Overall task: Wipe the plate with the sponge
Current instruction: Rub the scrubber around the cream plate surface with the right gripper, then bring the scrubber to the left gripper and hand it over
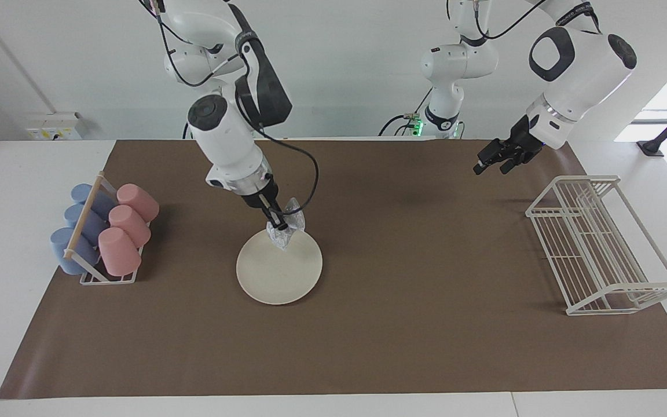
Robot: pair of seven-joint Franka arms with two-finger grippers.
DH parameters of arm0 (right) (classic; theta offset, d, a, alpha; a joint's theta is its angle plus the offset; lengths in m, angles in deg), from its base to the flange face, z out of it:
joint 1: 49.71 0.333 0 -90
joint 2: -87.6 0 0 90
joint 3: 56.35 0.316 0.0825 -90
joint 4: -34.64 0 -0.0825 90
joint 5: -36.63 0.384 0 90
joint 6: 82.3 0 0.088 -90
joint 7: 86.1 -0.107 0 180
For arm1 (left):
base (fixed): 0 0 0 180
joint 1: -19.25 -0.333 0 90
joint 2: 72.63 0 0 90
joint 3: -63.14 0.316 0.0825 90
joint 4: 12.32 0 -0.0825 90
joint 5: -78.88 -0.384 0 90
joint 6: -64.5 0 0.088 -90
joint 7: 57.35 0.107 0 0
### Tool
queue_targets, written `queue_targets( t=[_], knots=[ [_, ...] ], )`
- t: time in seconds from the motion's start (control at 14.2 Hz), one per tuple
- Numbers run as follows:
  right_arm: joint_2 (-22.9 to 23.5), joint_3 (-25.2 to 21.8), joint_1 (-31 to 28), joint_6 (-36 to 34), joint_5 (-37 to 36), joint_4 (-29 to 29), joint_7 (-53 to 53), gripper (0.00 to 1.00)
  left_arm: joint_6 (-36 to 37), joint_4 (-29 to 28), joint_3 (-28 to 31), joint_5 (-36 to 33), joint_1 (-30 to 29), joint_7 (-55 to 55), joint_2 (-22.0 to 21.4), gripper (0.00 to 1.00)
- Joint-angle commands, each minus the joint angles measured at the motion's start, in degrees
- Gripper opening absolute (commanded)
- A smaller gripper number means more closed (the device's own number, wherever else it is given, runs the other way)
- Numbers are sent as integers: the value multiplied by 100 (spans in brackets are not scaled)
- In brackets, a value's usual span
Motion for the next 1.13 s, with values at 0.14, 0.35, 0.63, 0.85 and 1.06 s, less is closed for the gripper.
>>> queue_targets(
  t=[0.14,0.35,0.63,0.85,1.06],
  knots=[
    [-8,35,420,-1382,-501,-1159,-971,0,-83,109,5,1559,675,-773,19,100],
    [-26,53,807,-1271,-555,-1212,-1849,0,-75,100,-13,2947,703,-764,10,100],
    [210,62,1229,-1076,-765,-1430,-2614,0,-249,56,-13,4075,1062,-703,-8,100],
    [290,62,1292,-1076,-924,-1547,-2696,0,-1170,-172,-13,4445,1703,-344,-52,100],
    [290,62,1283,-1076,-933,-1547,-2678,0,-1428,-278,-13,4753,1863,552,79,99]
  ],
)
